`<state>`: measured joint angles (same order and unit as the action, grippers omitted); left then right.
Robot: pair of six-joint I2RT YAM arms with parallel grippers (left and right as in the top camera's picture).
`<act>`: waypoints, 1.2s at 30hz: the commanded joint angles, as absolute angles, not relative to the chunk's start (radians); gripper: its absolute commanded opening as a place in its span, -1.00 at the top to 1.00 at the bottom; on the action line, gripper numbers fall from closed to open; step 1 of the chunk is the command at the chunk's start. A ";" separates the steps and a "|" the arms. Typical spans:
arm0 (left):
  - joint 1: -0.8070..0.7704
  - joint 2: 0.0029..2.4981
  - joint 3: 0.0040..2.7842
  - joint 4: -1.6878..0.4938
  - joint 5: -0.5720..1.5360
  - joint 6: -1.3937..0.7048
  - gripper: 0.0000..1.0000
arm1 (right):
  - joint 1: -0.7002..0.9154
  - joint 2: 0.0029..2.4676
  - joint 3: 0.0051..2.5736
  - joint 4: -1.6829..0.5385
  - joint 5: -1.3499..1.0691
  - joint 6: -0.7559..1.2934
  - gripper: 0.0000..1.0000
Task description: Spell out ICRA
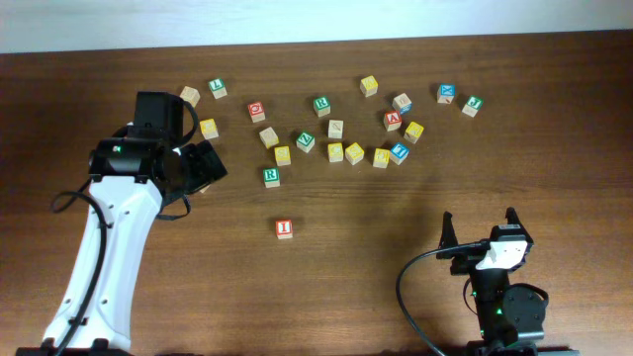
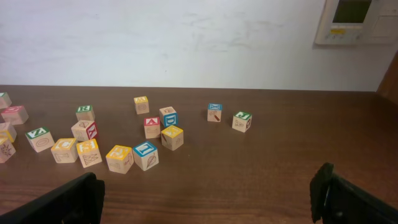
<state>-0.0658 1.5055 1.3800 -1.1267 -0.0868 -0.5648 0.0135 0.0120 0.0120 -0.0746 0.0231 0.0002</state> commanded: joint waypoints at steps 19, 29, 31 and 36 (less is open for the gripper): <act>-0.065 1.528 1.369 -1.123 -0.048 -0.506 -0.99 | 0.004 0.006 0.006 -0.080 0.035 0.008 -0.96; -0.151 1.528 1.369 -1.121 -0.043 -0.497 -0.99 | 0.004 0.006 0.006 -0.080 0.035 0.008 -0.97; -0.182 1.528 1.369 -1.111 -0.054 -0.496 -0.99 | 0.004 0.006 0.006 -0.080 0.035 0.008 -0.97; -0.192 1.528 1.368 -1.085 -0.052 -0.496 -0.99 | 0.004 0.006 0.006 -0.080 0.035 0.008 -0.96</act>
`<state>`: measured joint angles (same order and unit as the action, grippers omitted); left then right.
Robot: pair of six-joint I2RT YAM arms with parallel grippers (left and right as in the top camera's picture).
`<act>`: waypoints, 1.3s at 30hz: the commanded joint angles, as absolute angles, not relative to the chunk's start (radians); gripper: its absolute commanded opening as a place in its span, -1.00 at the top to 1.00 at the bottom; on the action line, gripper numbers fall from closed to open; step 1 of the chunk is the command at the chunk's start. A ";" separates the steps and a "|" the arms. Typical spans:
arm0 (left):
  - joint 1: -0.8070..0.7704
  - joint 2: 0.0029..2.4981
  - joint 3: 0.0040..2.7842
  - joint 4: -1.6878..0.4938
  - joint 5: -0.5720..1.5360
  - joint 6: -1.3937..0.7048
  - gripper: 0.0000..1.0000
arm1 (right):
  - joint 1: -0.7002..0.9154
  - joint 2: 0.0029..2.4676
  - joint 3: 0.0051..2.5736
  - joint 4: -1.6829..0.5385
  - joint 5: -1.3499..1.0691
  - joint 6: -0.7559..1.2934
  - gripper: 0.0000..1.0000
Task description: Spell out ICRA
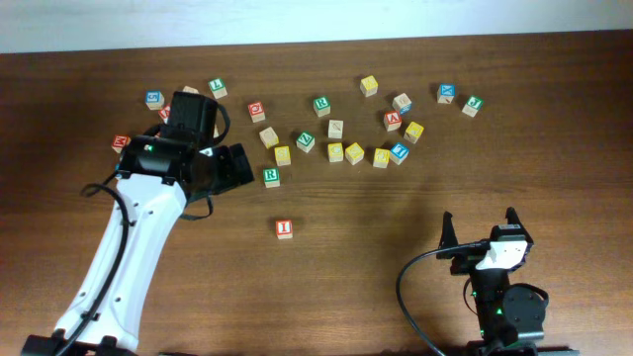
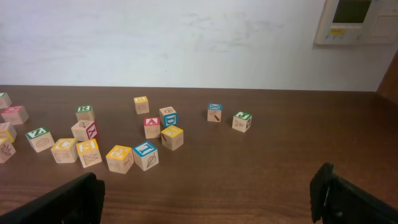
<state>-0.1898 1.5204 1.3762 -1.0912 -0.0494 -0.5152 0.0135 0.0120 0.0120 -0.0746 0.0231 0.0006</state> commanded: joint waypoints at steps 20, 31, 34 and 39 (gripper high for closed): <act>-0.192 1.549 1.322 -1.017 -0.049 -0.496 -0.99 | 0.004 0.006 0.006 -0.080 0.035 0.008 -0.96; -0.192 1.633 1.322 -0.867 -0.045 -0.497 -0.99 | 0.004 0.006 0.006 -0.080 0.035 0.008 -0.96; -0.192 1.644 1.322 -0.832 -0.020 -0.500 -0.99 | 0.004 0.006 0.006 -0.080 0.035 0.008 -0.97; -0.195 1.681 1.322 -0.820 0.012 -0.503 -0.99 | 0.004 0.006 0.006 -0.080 0.035 0.008 -0.97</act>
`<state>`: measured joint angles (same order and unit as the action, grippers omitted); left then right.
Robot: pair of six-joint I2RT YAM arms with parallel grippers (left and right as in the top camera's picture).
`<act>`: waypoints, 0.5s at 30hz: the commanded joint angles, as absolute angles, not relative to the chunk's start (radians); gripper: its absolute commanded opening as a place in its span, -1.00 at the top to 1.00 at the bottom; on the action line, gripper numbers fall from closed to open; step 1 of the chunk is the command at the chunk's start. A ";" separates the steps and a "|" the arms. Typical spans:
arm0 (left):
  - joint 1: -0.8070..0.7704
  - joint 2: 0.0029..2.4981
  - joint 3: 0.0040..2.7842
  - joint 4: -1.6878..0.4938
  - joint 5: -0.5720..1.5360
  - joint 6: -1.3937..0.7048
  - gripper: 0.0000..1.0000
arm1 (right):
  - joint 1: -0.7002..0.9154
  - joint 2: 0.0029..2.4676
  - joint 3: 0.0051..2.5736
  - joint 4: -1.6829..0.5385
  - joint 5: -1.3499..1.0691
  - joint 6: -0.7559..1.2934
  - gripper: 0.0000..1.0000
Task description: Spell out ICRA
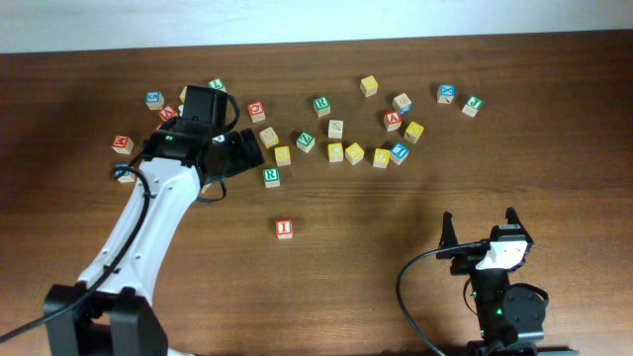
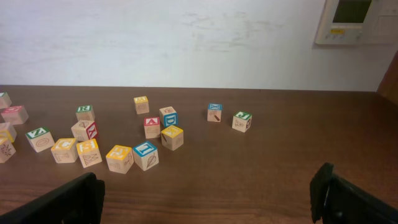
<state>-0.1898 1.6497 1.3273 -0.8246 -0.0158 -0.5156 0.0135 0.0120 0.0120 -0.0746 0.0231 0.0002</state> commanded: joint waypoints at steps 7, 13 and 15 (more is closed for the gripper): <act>-0.243 1.682 1.322 -0.796 0.012 -0.499 -1.00 | 0.004 0.006 0.006 -0.080 0.035 0.008 -0.97; -0.279 1.689 1.322 -0.741 -0.005 -0.499 -0.99 | 0.004 0.006 0.006 -0.080 0.035 0.008 -0.96; -0.279 1.695 1.322 -0.741 -0.023 -0.499 -0.99 | 0.004 0.006 0.006 -0.080 0.035 0.008 -0.97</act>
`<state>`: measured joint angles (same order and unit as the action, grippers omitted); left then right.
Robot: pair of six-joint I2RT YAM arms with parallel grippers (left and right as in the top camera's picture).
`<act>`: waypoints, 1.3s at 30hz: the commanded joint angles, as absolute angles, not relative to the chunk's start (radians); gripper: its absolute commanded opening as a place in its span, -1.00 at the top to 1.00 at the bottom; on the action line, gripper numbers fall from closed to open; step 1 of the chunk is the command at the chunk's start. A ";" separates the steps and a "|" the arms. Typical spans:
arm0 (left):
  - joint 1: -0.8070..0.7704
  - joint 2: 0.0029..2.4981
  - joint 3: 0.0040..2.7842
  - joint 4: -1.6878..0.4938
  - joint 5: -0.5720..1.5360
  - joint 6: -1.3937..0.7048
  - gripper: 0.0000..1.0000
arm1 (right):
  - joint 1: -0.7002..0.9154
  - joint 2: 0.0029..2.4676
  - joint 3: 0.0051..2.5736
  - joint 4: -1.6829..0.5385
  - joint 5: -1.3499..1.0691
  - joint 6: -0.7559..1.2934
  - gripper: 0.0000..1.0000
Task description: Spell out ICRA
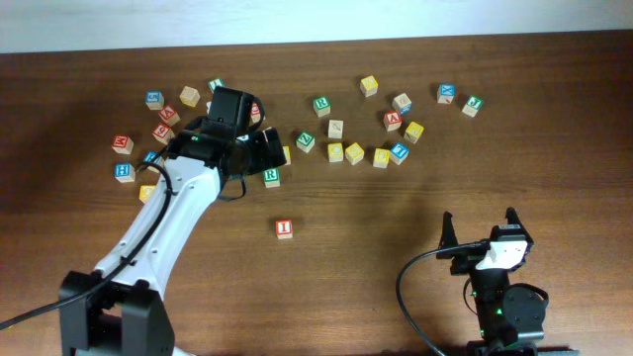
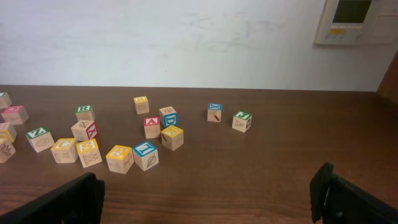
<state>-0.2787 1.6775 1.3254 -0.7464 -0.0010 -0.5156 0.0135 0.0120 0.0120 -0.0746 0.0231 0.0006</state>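
The red I block lies alone on the table's middle. The red C block peeks out beside my left wrist. Green R blocks sit at the gripper's tip and farther back. The red A block is in the right cluster. My left gripper hovers over the blocks between C and the nearer R, jaws apart, holding nothing; it hides a tan block. My right gripper rests open near the front edge.
Several more letter blocks lie scattered along the back of the table, from a left group to a right group. The left arm crosses the left half. A white wall stands behind the table.
My left gripper has moved right and slightly back, from left of the nearer green R to over the blocks just behind it. More left-side blocks now show. The right arm is still.
My left gripper first hovered at the left end of the block scatter. At each later moment it stood farther right, uncovering the left group of blocks, and it is now above the blocks by the red C. No block has moved; the right arm stayed parked.
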 commanded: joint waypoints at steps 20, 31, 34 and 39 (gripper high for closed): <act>0.016 1.637 1.342 -0.807 0.028 -0.491 -0.99 | 0.004 0.006 0.006 -0.080 0.035 0.008 -0.97; 0.351 1.522 1.340 -1.150 0.031 -0.492 -0.98 | 0.004 0.006 0.006 -0.080 0.035 0.008 -0.96; 0.351 1.522 1.340 -1.264 0.031 -0.492 -0.98 | 0.006 0.006 0.006 -0.070 0.107 -0.074 -0.97; 0.350 1.522 1.340 -1.319 0.031 -0.492 -0.98 | 0.006 0.006 0.006 -0.067 0.060 -0.034 -0.96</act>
